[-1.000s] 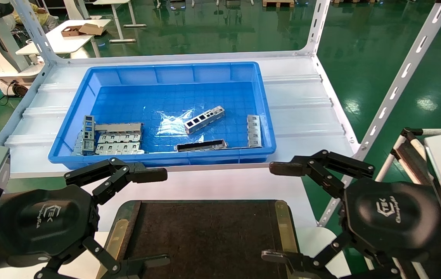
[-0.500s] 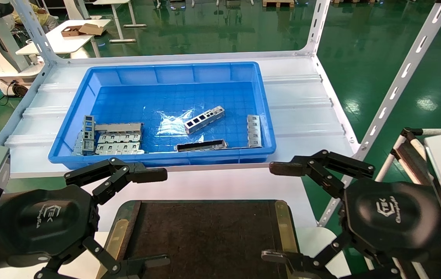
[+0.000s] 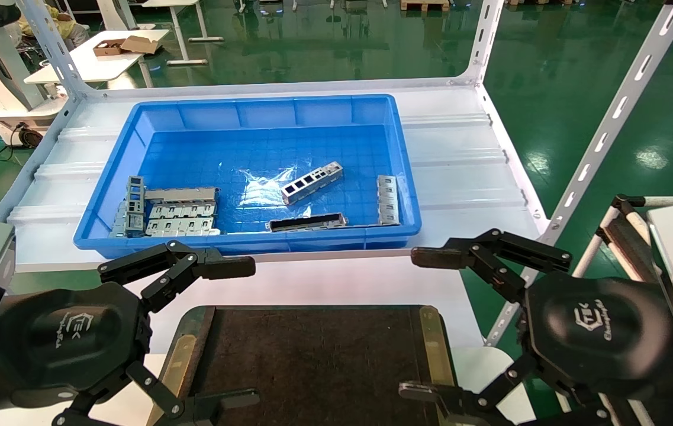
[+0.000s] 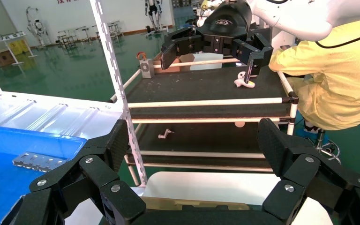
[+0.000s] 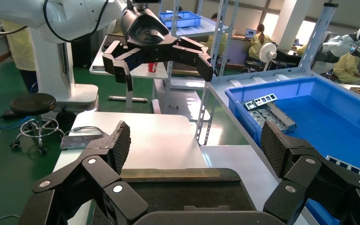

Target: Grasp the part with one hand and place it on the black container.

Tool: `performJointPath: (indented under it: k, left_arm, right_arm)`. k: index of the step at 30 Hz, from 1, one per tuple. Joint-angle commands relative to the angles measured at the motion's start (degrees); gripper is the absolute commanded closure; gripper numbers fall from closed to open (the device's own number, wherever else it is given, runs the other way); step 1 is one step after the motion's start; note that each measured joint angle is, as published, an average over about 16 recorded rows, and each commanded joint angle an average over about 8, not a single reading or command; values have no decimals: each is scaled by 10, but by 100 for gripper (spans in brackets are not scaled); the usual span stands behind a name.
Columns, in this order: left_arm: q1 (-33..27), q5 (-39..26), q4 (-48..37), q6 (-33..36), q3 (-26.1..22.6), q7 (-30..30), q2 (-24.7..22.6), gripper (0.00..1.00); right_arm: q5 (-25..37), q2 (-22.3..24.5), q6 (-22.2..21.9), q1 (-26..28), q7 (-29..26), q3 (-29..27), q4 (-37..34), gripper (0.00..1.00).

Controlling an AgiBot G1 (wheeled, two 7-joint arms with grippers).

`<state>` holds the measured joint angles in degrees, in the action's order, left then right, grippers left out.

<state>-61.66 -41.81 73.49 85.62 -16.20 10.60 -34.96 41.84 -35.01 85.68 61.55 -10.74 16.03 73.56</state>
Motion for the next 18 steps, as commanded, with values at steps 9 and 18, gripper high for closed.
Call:
performJointPath:
  k: [9,18]
  left_arm:
    - [-6,-12,-4,-5,-2,-8,-4,0]
    - [-32,-50,-26,-29,-13,-24,-29,0]
  right_arm:
    - [0,0,0,0,0,0,0,0]
    - [0,0,0,0,0,1,-1,0]
